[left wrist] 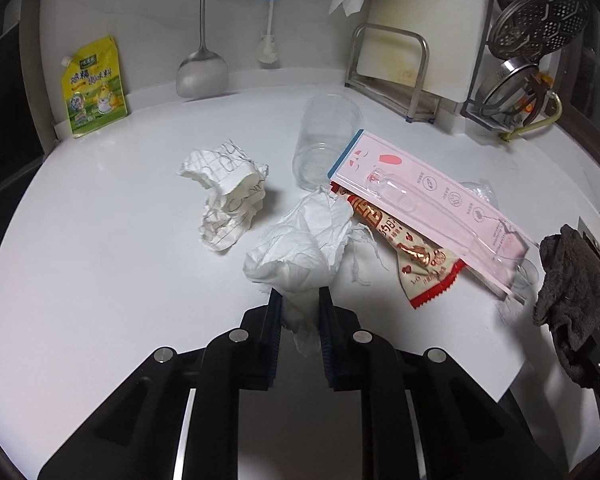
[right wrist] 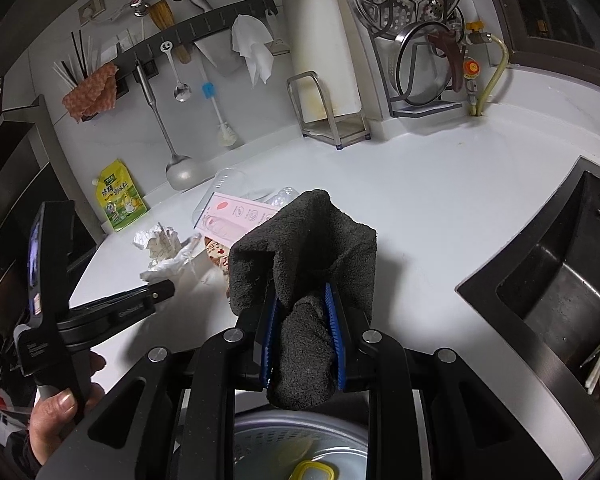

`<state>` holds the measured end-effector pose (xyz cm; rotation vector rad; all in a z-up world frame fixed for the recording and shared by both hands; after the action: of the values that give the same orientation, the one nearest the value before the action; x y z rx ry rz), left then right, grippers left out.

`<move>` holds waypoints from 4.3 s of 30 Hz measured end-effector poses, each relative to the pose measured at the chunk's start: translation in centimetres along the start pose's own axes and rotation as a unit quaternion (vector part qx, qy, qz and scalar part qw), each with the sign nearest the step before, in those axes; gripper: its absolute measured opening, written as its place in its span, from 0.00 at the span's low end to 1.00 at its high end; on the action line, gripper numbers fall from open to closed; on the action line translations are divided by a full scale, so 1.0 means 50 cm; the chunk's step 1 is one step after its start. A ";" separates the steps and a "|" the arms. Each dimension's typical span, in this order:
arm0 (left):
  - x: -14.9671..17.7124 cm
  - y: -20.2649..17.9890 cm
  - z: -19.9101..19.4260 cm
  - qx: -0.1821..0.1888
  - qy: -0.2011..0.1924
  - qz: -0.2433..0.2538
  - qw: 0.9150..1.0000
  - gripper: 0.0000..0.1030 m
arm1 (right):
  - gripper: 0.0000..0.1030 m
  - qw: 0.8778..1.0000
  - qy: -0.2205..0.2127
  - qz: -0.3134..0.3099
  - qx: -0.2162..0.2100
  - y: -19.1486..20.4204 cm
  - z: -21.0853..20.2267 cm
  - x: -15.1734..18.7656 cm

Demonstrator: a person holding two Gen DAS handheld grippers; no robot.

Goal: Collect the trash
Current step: 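Carry the tissue and cloth over the bin and open both tools, then raise both tools from the bin back toward the counter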

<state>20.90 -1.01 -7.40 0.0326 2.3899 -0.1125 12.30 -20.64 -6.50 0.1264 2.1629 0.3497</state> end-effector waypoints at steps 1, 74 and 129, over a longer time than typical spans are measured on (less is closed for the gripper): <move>0.004 0.002 -0.011 0.000 -0.004 0.001 1.000 0.17 | 0.21 1.000 -0.001 -0.001 0.000 0.002 -0.005 0.002; 0.353 -0.045 -0.255 0.060 0.010 0.109 0.992 0.52 | 0.29 0.994 0.104 0.001 0.026 0.009 -0.208 0.314; 0.044 0.078 -0.156 0.009 -0.084 0.017 0.996 0.94 | 0.69 0.991 0.021 -0.131 0.015 0.076 0.004 -0.021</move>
<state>14.21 3.58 -3.49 0.0682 2.2191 -0.1159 12.94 -17.17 -4.68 -0.1493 2.1930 0.1702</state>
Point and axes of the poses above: each gripper's, at about its wrist camera, not at the fingertips, and z roughly the way its jaws point, y to its left, x to its underside, the point moved 2 cm from there along z, roughly the way its jaws point
